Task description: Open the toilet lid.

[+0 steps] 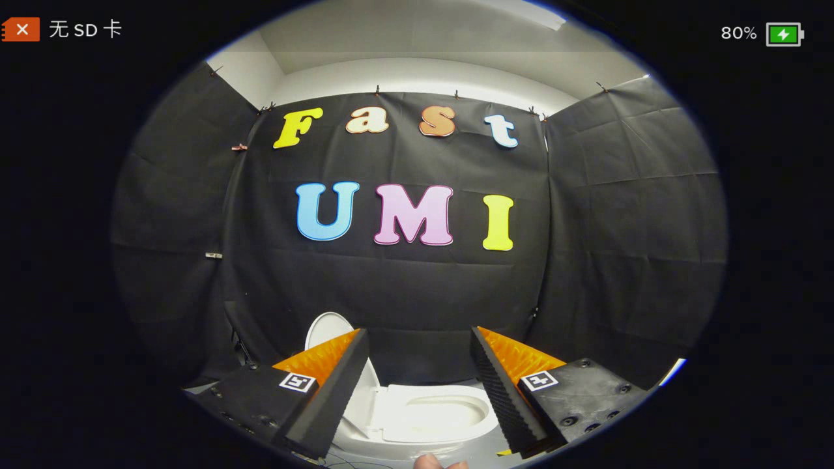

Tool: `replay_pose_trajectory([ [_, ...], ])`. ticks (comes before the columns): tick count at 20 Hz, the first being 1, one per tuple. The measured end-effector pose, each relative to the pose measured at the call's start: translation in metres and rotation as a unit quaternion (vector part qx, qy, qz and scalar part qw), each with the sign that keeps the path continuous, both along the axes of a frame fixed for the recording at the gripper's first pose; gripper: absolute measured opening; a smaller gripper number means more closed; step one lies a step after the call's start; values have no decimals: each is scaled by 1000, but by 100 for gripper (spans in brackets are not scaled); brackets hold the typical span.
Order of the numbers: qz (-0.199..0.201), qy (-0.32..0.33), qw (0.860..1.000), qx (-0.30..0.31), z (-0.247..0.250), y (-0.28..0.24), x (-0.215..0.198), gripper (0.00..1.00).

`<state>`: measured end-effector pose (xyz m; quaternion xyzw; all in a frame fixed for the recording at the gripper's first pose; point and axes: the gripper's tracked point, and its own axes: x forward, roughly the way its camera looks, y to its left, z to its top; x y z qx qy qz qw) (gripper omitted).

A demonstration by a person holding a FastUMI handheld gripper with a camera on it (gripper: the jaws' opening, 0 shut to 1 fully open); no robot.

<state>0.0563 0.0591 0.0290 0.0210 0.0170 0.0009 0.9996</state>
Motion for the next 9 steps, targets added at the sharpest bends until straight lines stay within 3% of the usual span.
replay_pose_trajectory([
  [9,-1,-1,1000,-2,1,1,-1,98],
])
